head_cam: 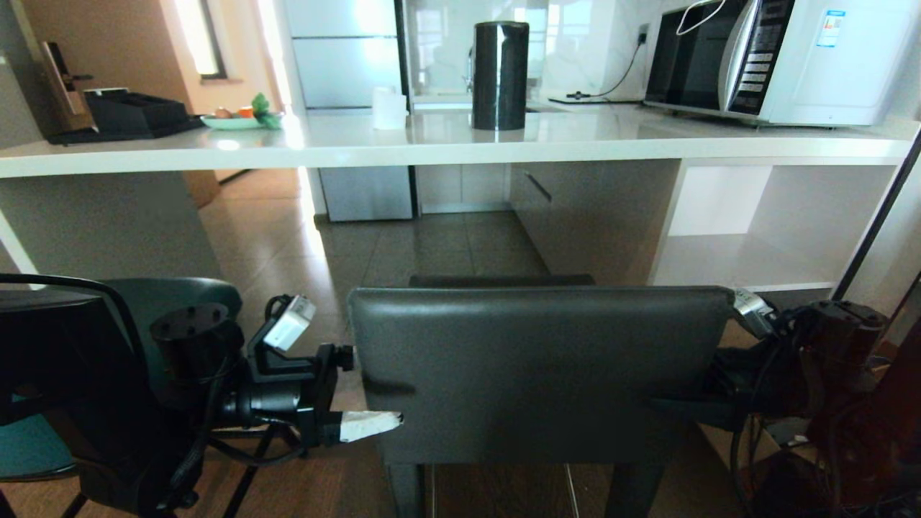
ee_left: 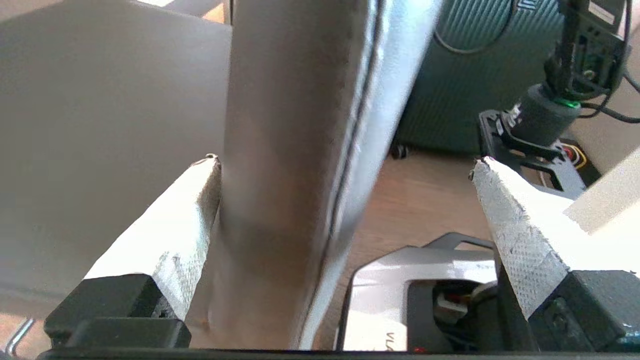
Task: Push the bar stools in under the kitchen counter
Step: Pull the gray chair out from under the dining table
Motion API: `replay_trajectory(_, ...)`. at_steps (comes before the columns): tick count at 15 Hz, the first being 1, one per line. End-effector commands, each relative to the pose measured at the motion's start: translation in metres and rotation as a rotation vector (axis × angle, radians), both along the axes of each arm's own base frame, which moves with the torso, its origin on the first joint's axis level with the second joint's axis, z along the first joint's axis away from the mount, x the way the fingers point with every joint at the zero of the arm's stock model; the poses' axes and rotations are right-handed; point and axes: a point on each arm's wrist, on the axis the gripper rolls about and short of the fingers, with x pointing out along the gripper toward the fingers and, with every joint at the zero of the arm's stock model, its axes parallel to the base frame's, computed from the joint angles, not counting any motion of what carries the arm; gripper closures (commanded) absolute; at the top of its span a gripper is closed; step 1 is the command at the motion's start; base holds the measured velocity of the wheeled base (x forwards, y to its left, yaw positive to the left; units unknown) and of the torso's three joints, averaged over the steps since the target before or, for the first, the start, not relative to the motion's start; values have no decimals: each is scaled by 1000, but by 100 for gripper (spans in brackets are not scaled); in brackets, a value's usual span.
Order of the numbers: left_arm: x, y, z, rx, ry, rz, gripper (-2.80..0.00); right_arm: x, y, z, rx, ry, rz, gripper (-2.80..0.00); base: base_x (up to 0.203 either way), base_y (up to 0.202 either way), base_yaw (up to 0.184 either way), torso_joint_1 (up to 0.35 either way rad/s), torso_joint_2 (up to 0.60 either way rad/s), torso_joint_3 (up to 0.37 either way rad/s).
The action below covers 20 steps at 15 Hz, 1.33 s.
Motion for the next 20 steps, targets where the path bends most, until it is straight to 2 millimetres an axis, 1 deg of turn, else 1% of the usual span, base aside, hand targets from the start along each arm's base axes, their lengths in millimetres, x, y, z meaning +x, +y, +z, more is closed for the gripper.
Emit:
replay_trajectory(1, 7, -4, -6, 0, 6, -6, -280, 10, 0, -3, 2, -5, 7, -280, 0, 0, 0, 0, 0, 0)
replay_trajectory(4, 24, -6, -20, 3, 18, 11, -280, 25, 2, -10, 3, -9, -3, -280, 0, 0, 0, 0, 0, 0)
replay_trajectory(6, 34, -7, -25, 1, 15, 20, -280, 35, 6, -10, 5, -18, -7, -280, 0, 0, 0, 0, 0, 0)
replay_trajectory(9, 46, -6, -28, -4, 4, 29, -280, 43, 13, -9, 8, -22, -15, -280, 0, 0, 0, 0, 0, 0)
replay_trajectory(13, 47, -6, -29, -4, 6, 32, -280, 45, 13, -8, 10, -22, -18, -280, 0, 0, 0, 0, 0, 0)
replay_trajectory(16, 48, -7, -26, -7, -5, 29, -280, 50, 12, -13, 9, -18, -47, -280, 0, 0, 0, 0, 0, 0)
replay_trajectory(18, 45, -9, -22, -9, -14, 20, -280, 55, 8, -14, 10, -24, -61, -280, 0, 0, 0, 0, 0, 0)
replay_trajectory(20, 41, -12, -13, -15, -35, 8, -280, 59, 5, -16, 10, -27, -73, -280, 0, 0, 0, 0, 0, 0)
